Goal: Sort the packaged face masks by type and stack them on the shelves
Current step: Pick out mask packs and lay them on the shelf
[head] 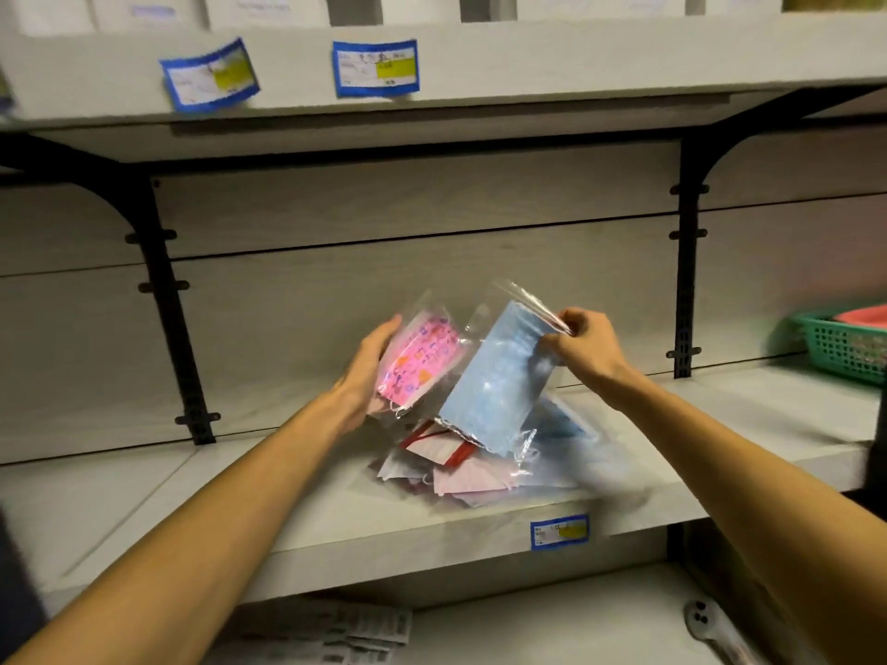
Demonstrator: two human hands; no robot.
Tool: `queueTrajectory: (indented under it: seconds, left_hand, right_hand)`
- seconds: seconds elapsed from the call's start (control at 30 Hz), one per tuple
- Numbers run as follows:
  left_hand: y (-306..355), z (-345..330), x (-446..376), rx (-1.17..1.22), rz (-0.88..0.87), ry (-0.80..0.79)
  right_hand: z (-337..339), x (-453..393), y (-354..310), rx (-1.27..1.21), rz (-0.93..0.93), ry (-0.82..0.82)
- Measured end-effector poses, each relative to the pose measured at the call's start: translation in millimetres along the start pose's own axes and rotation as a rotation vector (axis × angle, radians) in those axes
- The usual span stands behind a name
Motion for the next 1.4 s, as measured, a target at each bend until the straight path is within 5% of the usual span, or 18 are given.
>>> queueTrajectory:
  seconds: [0.07,0.2,0.33,0.77,1.0,1.23,1.4]
  left_hand:
    - [4,5,25,0.104,-0.018,-0.047]
    - [2,37,81,-0.085,-0.019,0.177]
    - [0,82,154,-0.11,-0.047,0.2]
    - [-15,253,376,-0.356,-0.009,0.31]
    - [-36,387,430,-0.342,0.114,0.546]
    - [-49,493,459,-0.406,0.205,0.719]
    - [-39,559,451,-0.532,0.237,0.746]
  right_hand:
    - [-10,13,-25,-0.022,0.033,0.022]
    - [-35,45,-80,-0.059,0.099,0.087]
    - [-76,82,-123,-0.103,0.119,0.145]
    - [-282,202,-236,-0.148,0.188,-0.097]
    - [-409,242,-279,-0.082,0.251,-0.269]
    - [-527,237,-310,0.275,0.591,-0.328]
    - [-614,192,-326,0.336,0.508,-0.346]
Point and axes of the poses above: each hand's wrist, its own x-axis away from the middle knuckle, its own z-axis out of the back of the hand, y = z × x, the point moved 1 cm from there along -x, towards the middle knuckle, and after that the axes turned 8 degrees about -y, right-handed, at the moved point
